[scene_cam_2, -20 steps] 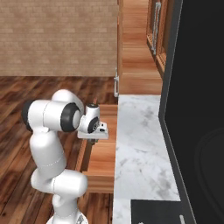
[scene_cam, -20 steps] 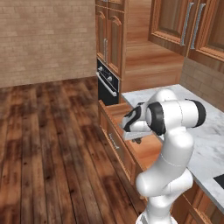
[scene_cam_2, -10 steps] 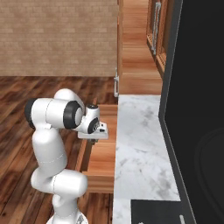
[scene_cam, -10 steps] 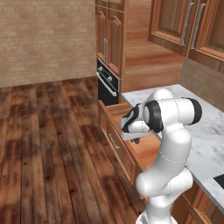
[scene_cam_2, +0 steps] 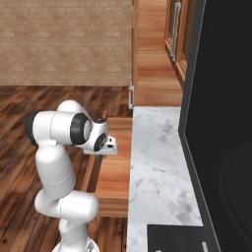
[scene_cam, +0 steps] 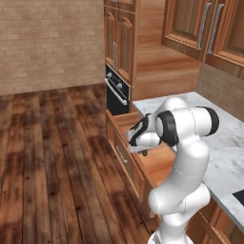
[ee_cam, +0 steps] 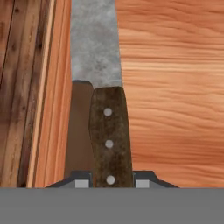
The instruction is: Pick up the metallic utensils from the counter and place them in the open drawer. Make sure not to pick up any wooden utensils.
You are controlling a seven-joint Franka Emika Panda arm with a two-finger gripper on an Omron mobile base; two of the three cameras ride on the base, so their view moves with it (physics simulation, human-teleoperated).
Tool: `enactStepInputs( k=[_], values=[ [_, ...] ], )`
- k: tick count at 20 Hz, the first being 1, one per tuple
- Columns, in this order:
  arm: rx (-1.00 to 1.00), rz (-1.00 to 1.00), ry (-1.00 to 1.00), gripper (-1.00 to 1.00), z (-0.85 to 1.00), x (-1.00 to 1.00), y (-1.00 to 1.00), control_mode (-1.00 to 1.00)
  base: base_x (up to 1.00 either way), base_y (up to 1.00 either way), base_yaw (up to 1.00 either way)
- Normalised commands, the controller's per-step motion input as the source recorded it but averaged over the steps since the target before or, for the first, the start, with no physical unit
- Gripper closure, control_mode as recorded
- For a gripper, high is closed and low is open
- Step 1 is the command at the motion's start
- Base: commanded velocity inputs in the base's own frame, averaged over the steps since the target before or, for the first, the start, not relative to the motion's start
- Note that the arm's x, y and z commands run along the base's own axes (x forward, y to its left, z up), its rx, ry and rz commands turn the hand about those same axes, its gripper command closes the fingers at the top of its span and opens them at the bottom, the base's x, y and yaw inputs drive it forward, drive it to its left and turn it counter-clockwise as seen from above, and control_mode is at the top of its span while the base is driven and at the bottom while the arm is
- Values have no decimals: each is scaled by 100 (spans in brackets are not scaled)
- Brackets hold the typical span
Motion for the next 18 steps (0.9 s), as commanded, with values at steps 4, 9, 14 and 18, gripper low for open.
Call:
enactStepInputs(
  k=[4,9,14,18],
  values=[
    [14,0,-15,100,0,0,5,-100,0,0,0],
    [19,0,-2,100,0,13,1,-100,0,0,0],
    [13,0,0,100,-13,1,0,-100,0,0,0],
    [3,0,0,100,-18,0,8,-100,0,0,0]
  ],
)
